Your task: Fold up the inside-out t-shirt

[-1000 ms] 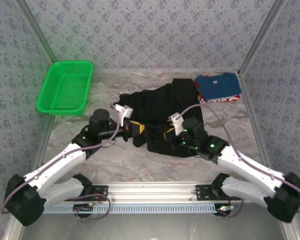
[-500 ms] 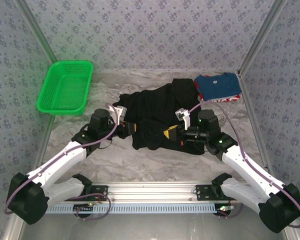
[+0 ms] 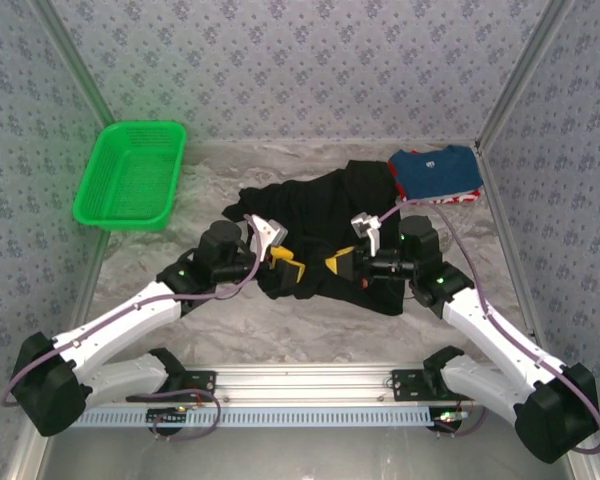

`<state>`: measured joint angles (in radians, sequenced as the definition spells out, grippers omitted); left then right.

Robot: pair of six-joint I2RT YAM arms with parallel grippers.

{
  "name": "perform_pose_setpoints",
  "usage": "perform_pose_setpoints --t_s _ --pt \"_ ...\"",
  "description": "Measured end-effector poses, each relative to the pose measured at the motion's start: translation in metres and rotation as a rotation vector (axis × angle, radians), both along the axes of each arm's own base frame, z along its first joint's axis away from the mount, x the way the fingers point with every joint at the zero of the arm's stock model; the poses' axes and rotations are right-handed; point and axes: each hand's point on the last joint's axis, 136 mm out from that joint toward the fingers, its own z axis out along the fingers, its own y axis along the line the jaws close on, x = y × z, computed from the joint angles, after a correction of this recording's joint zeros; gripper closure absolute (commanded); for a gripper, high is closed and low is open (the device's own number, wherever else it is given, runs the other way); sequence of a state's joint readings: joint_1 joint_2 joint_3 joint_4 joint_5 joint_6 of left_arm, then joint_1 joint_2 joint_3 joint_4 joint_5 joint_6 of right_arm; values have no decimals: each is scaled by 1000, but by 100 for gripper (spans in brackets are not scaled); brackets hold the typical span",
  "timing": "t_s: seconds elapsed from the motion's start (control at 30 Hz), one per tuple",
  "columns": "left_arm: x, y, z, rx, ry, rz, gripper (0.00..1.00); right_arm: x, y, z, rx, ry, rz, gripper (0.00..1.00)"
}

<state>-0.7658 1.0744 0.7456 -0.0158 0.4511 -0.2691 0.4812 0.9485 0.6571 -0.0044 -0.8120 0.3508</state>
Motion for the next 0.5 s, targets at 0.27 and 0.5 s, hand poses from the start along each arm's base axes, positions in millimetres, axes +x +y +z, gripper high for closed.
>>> perform_pose_setpoints --t_s 0.27,0.5 --pt "-12 -30 36 -61 -93 -163 44 -4 -2 -3 -13 -4 17 100" --pt "-7 -50 35 -55 -104 -233 73 -4 -2 -4 -16 -6 18 100"
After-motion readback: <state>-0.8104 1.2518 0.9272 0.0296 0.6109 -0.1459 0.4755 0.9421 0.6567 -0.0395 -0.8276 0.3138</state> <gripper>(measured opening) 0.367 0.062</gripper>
